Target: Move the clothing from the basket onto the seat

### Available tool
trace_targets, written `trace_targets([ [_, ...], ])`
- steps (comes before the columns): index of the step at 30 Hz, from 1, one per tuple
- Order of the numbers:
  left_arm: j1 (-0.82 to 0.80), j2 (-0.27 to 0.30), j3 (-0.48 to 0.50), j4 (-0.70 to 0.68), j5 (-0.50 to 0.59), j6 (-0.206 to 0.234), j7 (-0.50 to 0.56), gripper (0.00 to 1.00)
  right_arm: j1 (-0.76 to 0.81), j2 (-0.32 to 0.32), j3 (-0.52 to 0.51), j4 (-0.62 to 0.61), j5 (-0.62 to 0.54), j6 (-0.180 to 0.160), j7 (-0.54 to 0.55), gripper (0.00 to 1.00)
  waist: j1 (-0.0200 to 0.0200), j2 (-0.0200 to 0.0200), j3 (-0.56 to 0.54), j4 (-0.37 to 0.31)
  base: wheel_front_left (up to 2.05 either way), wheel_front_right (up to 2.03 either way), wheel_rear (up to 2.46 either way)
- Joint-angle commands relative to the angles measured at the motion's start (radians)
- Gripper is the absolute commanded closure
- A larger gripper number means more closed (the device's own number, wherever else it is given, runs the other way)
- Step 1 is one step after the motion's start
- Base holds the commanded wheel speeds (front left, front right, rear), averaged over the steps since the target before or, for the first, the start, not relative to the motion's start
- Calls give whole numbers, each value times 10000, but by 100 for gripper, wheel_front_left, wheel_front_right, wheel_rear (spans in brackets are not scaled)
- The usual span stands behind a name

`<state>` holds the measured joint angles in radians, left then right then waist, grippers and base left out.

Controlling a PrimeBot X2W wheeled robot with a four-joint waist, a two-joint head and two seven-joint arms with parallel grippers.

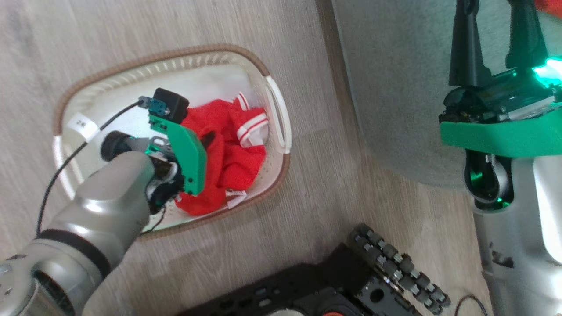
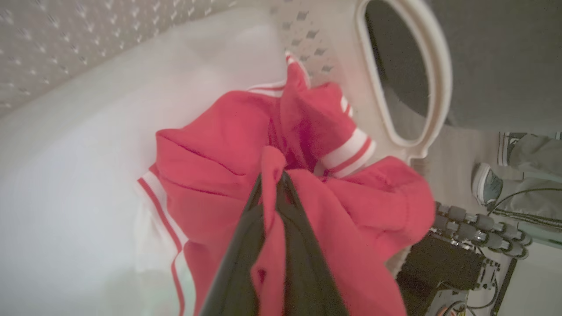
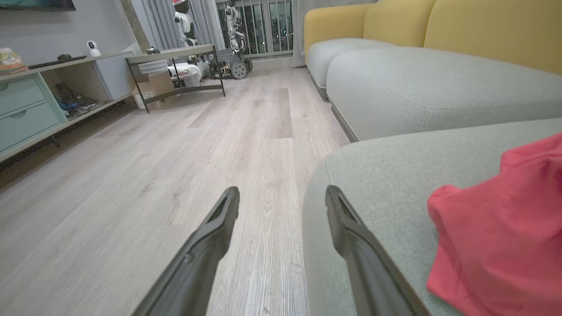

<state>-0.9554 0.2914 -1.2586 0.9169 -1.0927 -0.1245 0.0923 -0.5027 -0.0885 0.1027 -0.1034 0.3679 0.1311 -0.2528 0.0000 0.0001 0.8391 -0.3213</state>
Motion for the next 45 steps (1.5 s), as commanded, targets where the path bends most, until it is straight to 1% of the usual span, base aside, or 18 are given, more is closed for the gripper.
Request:
trace_targets([
  [1,218,-117,59,-268,-122,-61,-316,100,278,-129,48,-249,-57,-4,-87,0,0,-1,-664,270,0,0,0],
  [10,557,-390,-101,-447,-151,-61,-1697,100,781,-600,-26,91,17,-4,-72,0,0,-1,-2662,862,0,0,0],
  [11,557,-390,-101,-447,-151,-61,-1697,100,781,-600,-26,91,17,-4,-72,0,0,-1,-2662,862,0,0,0],
  [12,663,-438,-114,-473,-204,-61,-2001,100,911,-700,-22,153,69,-4,-41,0,0,-1,-3091,973,0,0,0],
  [13,708,-461,-119,-481,-226,-61,-2161,100,978,-741,-16,181,91,-4,-20,0,0,-1,-3301,1024,0,0,0],
  [14,708,-461,-119,-481,-226,-61,-2161,100,978,-741,-16,181,91,-4,-20,0,0,-1,-3301,1024,0,0,0],
  [19,915,-603,-141,-551,-222,-61,-2882,100,1376,-929,-1,290,179,-4,136,0,0,-1,-4330,1272,0,0,0],
  [24,1036,-684,-102,-674,-138,-61,-3315,100,1849,-1099,4,351,278,-4,295,0,0,-1,-5303,1529,0,0,0],
  [29,1100,-667,199,-1027,109,-26,-3503,100,2346,-1250,-53,356,389,-4,425,0,0,-1,-6120,1795,0,0,0],
  [34,1222,-441,957,-2017,572,369,-3535,100,2804,-1333,-28,358,481,-4,548,0,0,-1,-6833,2029,0,0,0],
  [41,1607,167,2016,-4200,1474,1148,-3539,100,3510,-1378,60,256,601,-4,698,0,0,-1,-7443,2387,0,0,0],
  [45,1677,565,2287,-5336,1679,1502,-3539,100,3909,-1376,122,227,634,-4,783,0,0,-1,-7701,2539,0,0,0],
])
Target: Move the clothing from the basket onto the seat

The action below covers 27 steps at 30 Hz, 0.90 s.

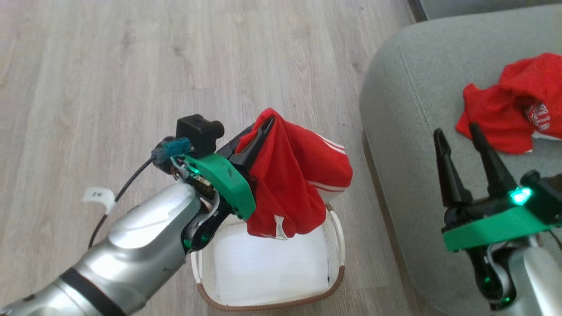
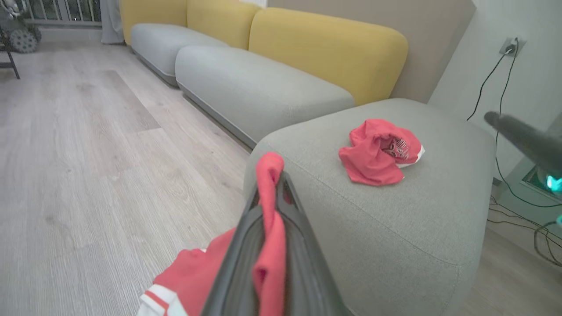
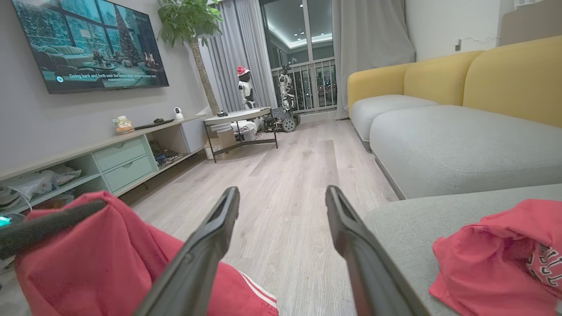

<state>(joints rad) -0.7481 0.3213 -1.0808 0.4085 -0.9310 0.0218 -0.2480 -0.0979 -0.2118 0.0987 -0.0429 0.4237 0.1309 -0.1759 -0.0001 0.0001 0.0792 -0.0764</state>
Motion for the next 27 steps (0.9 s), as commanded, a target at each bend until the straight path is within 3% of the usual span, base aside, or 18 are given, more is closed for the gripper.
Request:
trace_targets([
  [1,-426,369,544,-507,89,126,-110,100,-60,-137,200,-382,87,-2,27,0,1,-1,-160,121,0,0,0],
  [13,-933,1033,915,-2663,179,963,470,100,479,-287,1182,-432,364,-2,-22,0,1,-1,-645,333,0,0,0],
  [27,-1036,929,822,-3185,212,1176,647,100,-515,-452,3296,-86,591,-2,324,0,1,-1,-616,465,0,0,0],
])
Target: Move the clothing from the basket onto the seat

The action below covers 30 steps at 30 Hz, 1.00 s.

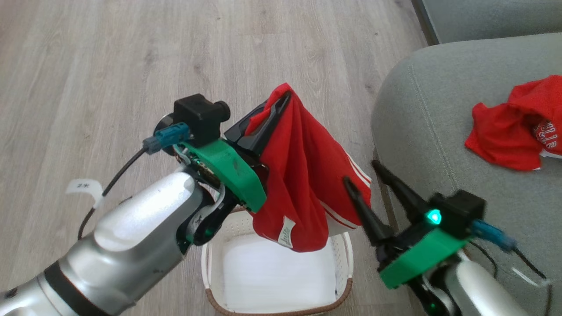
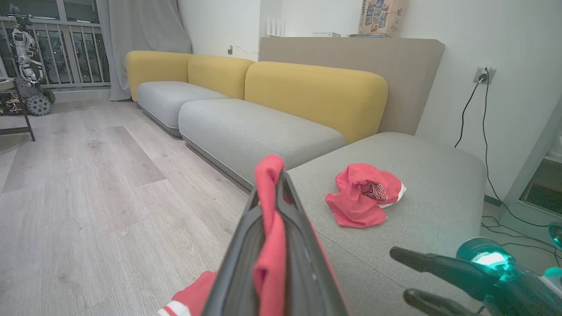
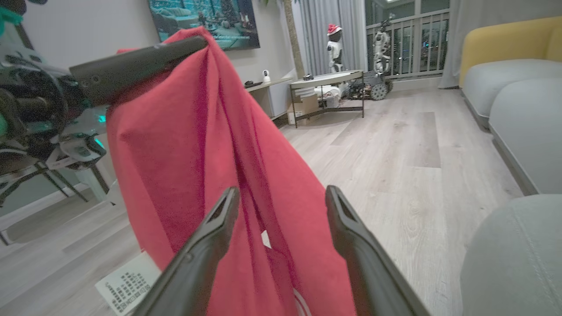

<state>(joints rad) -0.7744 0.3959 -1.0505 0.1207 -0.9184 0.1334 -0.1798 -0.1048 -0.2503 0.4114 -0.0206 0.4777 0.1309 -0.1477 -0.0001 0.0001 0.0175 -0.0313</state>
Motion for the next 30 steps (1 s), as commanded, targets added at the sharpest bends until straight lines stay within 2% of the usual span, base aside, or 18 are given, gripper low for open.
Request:
trace_targets([
  [1,-786,154,501,-320,88,50,-29,100,-592,-56,359,-208,57,-2,75,0,1,-1,5,44,0,0,0],
  [8,-858,-82,313,-297,101,-75,25,100,-1511,101,1608,495,340,-2,8,0,1,-1,-42,359,0,0,0],
  [14,-914,-244,157,-291,122,-175,75,100,-2167,222,2272,1319,615,-2,-117,0,1,-1,-59,667,0,0,0],
  [23,-1008,-569,-88,-549,142,-234,204,100,-3279,460,3396,3470,1434,-2,-378,0,1,-1,-126,1229,0,0,0],
  [30,-954,-609,-171,-658,134,-206,216,100,-3792,675,3811,4700,1941,-2,-749,0,1,-1,-168,1408,0,0,0],
])
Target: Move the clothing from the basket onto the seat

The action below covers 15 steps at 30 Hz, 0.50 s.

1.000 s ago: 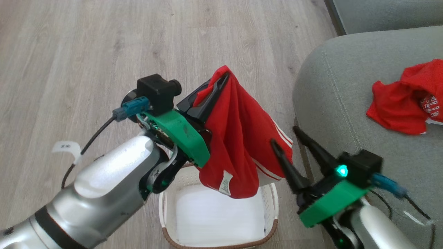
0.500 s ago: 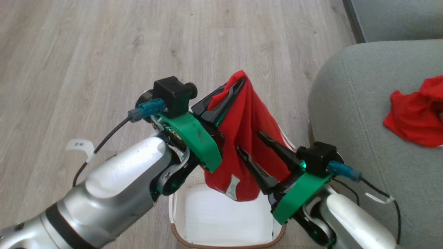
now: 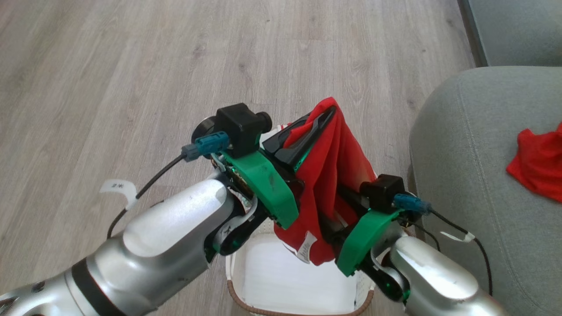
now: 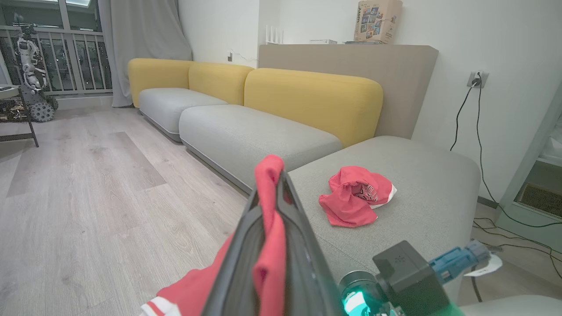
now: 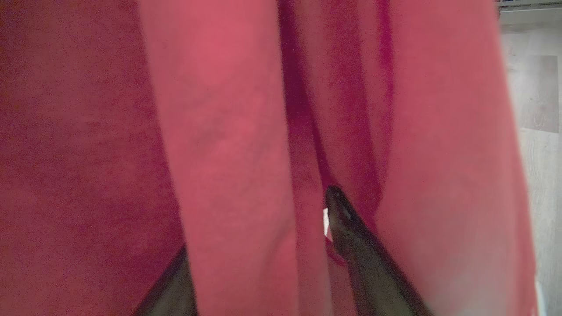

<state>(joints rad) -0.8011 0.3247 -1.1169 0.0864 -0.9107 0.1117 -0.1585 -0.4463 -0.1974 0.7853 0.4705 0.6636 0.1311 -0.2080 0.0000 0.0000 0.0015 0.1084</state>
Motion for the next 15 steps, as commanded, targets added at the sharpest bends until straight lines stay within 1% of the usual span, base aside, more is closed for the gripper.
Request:
trace_targets([
  [1,-678,105,486,-319,52,18,6,100,-424,163,132,-108,140,-4,-193,0,0,0,-15,21,0,0,0],
  [2,-678,105,486,-319,52,18,6,100,-424,163,132,-108,140,-4,-193,0,0,0,-15,21,0,0,0],
  [3,-671,108,485,-326,46,27,10,100,-469,175,183,-21,195,-4,-238,4,0,0,-14,27,0,0,0],
  [4,-667,114,486,-333,41,37,10,100,-514,183,211,49,241,-4,-287,41,0,0,-7,27,0,0,0],
  [5,-660,124,487,-337,37,45,8,100,-557,187,220,106,273,-4,-337,76,0,0,-4,25,0,0,0],
  [6,-651,136,489,-338,33,52,2,100,-594,191,226,149,302,-4,-382,100,0,0,-1,19,0,0,0],
  [11,-532,237,568,-340,-31,135,-86,100,-703,139,-9,242,392,-4,-508,100,0,0,21,-47,0,0,0],
  [15,-316,401,573,-381,-44,224,-173,100,-618,87,-805,-26,200,-4,-532,100,0,0,47,-106,0,0,0],
])
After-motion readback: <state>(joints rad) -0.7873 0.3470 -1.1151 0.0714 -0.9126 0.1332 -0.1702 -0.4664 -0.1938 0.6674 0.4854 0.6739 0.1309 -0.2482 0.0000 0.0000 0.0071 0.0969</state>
